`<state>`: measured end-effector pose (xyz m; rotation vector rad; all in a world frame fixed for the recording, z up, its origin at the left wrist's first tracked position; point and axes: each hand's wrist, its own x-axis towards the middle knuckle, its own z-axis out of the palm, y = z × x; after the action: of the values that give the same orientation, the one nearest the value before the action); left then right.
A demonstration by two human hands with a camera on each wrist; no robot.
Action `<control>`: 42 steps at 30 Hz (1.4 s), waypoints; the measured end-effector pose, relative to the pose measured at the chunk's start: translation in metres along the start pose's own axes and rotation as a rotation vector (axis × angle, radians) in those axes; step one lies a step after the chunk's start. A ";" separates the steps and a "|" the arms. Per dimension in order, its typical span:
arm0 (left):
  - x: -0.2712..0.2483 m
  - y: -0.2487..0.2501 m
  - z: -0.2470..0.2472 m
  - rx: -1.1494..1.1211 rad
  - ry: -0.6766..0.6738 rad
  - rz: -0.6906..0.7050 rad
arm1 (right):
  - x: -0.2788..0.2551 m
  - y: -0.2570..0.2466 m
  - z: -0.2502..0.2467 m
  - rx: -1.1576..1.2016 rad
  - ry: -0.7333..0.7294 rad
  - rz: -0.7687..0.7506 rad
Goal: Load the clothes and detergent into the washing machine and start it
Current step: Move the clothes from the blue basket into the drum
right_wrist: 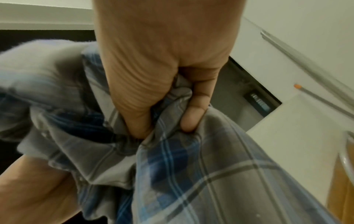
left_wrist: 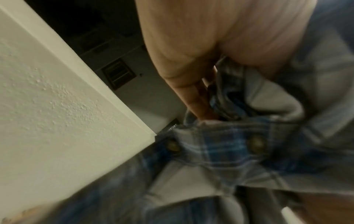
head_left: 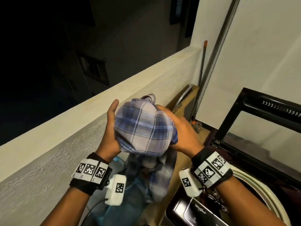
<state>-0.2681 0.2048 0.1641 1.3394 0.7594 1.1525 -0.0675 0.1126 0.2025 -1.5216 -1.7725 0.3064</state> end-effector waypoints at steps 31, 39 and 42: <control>-0.061 -0.260 0.250 1.515 -1.240 -0.309 | -0.295 0.253 -0.173 -0.273 -0.038 0.806; -0.056 -0.264 0.257 1.529 -1.253 -0.495 | -0.314 0.359 -0.065 -0.300 -0.378 1.025; -0.057 -0.265 0.258 1.539 -1.255 -0.513 | -0.306 0.376 -0.056 -0.316 -0.375 1.122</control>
<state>0.0056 0.1015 -0.0686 2.3736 0.8532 -1.0427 0.2457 -0.0882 -0.1133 -2.7282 -1.0413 0.9252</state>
